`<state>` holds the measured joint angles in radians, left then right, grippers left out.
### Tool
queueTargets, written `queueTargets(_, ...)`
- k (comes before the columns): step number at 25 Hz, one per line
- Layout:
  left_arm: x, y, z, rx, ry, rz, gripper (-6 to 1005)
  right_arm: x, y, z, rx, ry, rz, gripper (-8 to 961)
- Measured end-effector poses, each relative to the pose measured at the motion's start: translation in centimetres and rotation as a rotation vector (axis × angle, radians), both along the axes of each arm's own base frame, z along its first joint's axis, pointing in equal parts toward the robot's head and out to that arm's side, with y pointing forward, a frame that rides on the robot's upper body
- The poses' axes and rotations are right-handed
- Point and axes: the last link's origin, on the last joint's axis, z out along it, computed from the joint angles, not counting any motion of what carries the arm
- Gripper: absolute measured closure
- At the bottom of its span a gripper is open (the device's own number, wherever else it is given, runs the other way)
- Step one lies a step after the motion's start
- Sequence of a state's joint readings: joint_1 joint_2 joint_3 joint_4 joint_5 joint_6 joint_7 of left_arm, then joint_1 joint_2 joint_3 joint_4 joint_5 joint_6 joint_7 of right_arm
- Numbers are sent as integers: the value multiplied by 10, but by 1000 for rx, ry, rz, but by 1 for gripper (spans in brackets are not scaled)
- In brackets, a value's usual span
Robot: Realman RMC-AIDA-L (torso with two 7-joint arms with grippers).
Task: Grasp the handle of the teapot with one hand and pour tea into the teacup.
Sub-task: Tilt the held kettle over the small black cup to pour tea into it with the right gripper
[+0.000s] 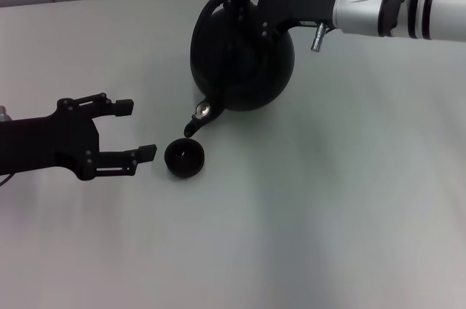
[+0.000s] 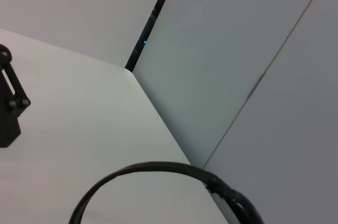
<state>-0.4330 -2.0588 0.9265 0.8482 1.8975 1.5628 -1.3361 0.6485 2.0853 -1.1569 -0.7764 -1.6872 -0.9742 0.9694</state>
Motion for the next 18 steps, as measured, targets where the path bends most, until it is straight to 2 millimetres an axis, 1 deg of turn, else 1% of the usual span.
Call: queueTargets(18, -1, 1, 0, 8, 4, 6, 135, -7, -1, -2, 4, -29, 54, 856)
